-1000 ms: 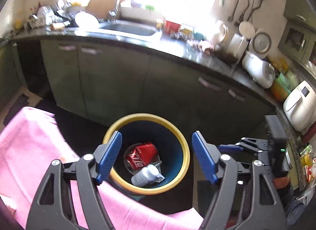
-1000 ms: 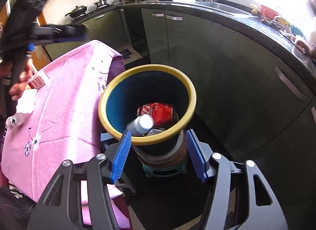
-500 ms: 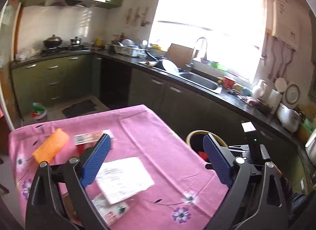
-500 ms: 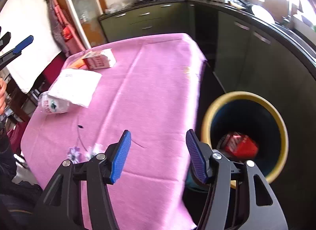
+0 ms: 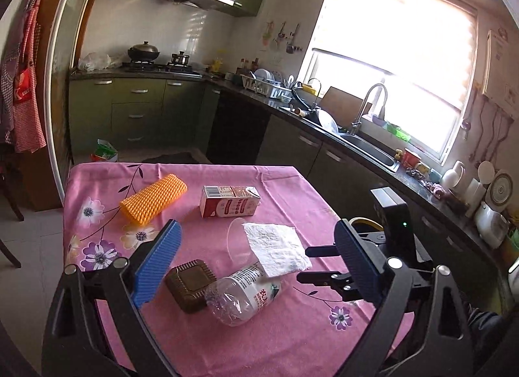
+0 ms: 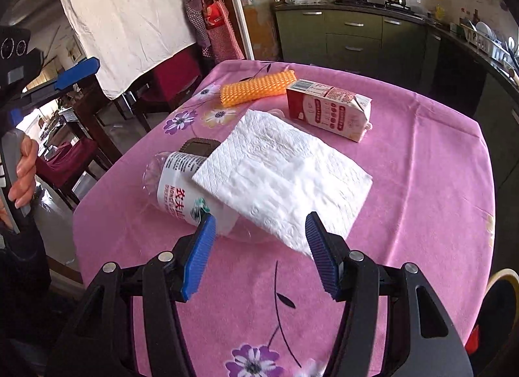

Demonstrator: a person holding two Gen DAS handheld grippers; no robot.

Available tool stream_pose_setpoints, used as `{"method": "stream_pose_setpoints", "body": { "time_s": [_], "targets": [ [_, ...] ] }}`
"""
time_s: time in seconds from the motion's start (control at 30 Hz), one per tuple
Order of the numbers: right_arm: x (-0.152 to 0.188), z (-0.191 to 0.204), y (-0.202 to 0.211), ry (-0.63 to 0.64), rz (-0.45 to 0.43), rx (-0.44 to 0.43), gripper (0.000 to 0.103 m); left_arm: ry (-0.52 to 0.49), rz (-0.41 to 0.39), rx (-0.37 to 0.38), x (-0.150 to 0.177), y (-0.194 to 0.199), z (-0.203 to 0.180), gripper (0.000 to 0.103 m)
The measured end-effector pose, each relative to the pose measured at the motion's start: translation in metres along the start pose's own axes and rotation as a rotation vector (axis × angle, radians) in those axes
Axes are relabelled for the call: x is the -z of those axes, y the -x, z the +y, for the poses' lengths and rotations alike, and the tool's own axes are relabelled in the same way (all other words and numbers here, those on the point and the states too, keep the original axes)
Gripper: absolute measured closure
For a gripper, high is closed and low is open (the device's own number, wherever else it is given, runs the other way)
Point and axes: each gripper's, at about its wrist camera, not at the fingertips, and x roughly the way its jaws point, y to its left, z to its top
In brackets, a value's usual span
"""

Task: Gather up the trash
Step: 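Grasp the white tissue pack with the right gripper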

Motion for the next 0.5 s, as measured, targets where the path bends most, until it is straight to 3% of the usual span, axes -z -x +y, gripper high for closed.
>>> {"method": "stream_pose_setpoints", "body": {
  "time_s": [0.23,0.3,0.37,0.5],
  "targets": [
    [-0.008,-0.007,-0.019,-0.044,0.040,-0.017,0.045,0.002,0.013,0.016,0.007,0.000,0.004,0.013],
    [-0.004,-0.013,-0.017,-0.051,0.047,-0.019,0.050,0.008,0.014,0.021,0.008,0.000,0.005,0.013],
    [-0.003,-0.016,-0.019,-0.056,0.050,-0.018,0.073,0.011,0.017,0.023,0.009,0.000,0.006,0.013],
    [-0.002,-0.017,-0.015,-0.064,0.034,-0.022,0.094,0.016,0.022,0.018,0.010,0.000,0.006,0.012]
  ]
}}
